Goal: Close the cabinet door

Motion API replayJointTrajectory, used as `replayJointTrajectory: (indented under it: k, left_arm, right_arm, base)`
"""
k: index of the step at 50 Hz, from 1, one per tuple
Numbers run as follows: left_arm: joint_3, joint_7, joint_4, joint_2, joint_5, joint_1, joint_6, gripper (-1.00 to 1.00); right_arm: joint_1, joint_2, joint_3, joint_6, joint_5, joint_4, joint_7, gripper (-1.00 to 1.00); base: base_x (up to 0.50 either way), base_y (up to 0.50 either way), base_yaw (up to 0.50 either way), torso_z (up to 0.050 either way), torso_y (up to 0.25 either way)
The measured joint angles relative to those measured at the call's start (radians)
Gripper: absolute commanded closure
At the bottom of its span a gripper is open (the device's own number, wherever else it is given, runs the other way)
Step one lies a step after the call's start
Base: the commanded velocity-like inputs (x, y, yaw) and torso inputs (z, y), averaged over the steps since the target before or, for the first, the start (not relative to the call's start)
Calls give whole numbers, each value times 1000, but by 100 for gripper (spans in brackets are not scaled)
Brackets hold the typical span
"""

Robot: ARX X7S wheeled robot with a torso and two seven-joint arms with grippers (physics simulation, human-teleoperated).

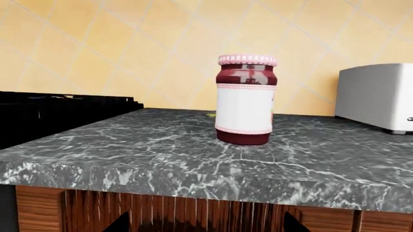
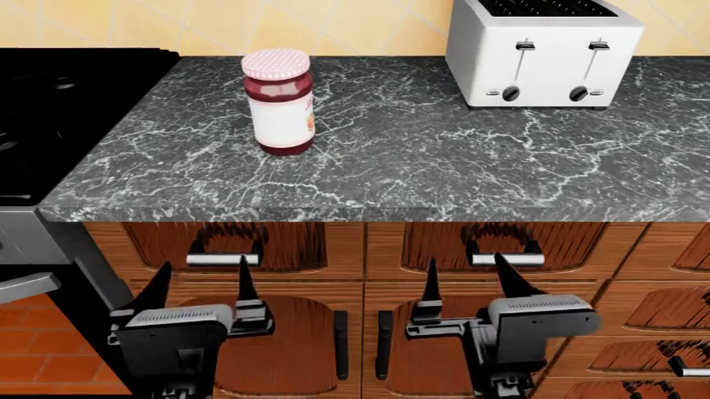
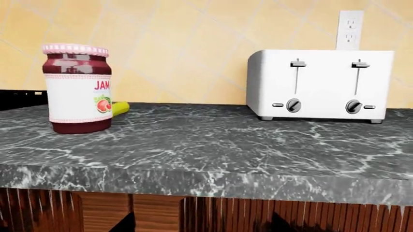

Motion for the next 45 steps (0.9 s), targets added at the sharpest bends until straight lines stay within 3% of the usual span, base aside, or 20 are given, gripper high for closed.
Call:
replayJointTrajectory:
  k: [22, 45]
  left_arm:
    - [-51, -95, 501, -63, -131, -192, -187, -100]
    - [-177, -121, 660, -168, -266, -296, -297, -100]
  right_arm:
    - [294, 47, 68, 348, 129, -527, 57, -100]
    - [435, 89, 178, 481, 278, -721, 93, -100]
  base:
    - [0, 0, 0, 0, 0]
    - [0, 0, 0, 0, 0]
